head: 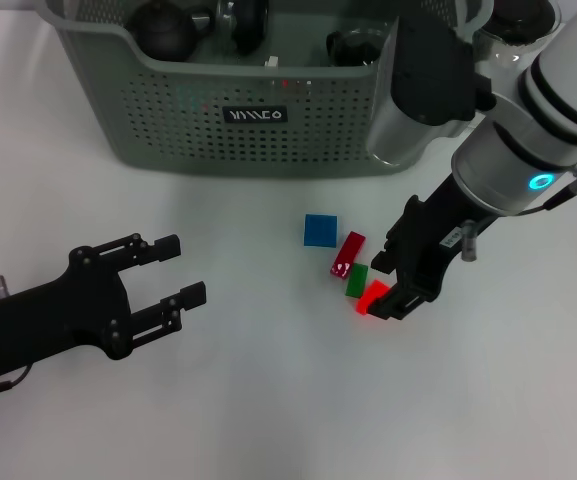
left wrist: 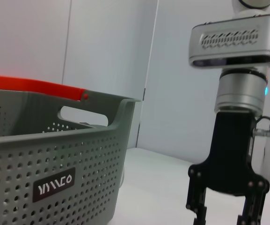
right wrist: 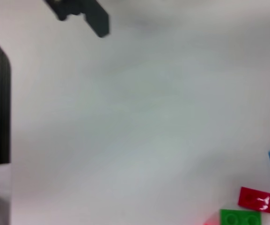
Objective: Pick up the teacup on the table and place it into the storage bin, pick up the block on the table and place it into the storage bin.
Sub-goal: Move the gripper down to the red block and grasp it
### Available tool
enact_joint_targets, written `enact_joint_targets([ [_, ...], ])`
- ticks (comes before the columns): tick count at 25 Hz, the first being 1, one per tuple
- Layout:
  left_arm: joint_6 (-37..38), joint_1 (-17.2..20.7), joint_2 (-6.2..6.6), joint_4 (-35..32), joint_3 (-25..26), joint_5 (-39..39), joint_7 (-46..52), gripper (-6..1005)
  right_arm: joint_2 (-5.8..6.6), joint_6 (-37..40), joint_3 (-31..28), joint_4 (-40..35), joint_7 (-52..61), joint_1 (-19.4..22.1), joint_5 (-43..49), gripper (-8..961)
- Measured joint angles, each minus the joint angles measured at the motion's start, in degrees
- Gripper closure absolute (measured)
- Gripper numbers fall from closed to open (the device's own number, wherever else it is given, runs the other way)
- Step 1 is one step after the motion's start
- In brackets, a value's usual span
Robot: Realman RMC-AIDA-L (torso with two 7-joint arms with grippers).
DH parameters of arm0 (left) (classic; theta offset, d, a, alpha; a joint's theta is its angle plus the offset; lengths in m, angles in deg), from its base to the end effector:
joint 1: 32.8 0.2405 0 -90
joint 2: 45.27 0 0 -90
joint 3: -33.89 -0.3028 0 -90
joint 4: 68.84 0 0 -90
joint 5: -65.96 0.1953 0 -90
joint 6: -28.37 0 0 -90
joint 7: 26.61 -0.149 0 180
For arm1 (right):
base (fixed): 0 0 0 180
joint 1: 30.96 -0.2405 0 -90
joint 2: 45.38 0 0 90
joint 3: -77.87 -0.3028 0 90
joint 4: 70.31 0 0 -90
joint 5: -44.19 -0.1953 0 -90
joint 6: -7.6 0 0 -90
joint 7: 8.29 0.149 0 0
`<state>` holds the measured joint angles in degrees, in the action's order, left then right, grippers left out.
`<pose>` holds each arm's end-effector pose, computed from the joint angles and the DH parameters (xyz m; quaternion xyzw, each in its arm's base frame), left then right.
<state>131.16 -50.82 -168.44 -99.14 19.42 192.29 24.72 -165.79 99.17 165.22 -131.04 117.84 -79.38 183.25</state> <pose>-0.3401 0.2318 -0.0440 -0.9079 -0.1810 -0.3241 0.1948 0.1651 0.3611 -0.0894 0.9705 -0.1073 0.2154 0.0168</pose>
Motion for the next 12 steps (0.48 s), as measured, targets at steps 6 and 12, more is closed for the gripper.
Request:
enact_joint_targets([
  [6, -0.17, -0.11, -0.06, -0.02, 0.14, 0.01, 0.0, 378, 0.05, -5.04, 0.03, 4.82, 10.28, -0.27, 0.07, 371],
  [12, -0.48, -0.25, -0.05, 0.02, 0.41, 0.04, 0.0, 378, 0.11, -5.84, -0.27, 5.25, 25.56, 0.08, -0.16, 368],
])
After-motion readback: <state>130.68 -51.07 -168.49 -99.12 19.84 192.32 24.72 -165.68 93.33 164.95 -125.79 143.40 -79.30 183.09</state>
